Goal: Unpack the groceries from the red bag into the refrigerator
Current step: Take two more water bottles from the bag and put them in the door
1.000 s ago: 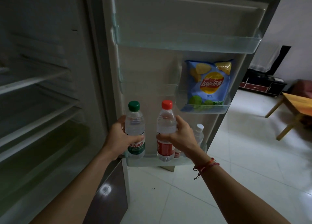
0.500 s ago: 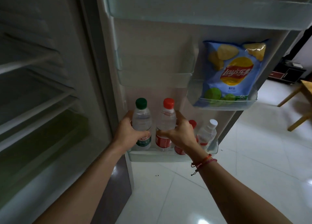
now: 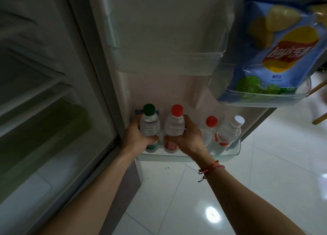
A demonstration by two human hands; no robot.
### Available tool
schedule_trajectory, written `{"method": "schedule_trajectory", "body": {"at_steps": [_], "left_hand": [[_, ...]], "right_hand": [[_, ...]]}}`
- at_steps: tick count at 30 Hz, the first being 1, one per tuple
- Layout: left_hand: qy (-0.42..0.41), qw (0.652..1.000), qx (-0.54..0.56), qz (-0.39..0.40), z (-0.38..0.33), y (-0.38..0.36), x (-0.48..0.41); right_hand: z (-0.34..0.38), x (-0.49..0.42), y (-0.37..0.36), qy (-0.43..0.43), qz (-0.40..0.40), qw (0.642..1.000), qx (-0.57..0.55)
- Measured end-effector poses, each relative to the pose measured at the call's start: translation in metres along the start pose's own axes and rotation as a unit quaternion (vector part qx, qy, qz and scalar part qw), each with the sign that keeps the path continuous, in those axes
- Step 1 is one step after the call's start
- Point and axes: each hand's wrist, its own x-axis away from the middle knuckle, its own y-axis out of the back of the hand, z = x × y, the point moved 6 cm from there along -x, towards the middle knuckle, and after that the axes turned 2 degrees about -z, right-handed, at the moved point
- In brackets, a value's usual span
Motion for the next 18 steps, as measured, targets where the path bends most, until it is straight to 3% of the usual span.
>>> {"method": "schedule_trajectory", "body": {"at_steps": [18], "left_hand": [[0.016, 1.0, 0.008, -0.006, 0.034, -0.014, -0.012]], "right_hand": [[-0.022, -0.006, -0.016, -0.028, 0.019, 0.999, 0.007]]}}
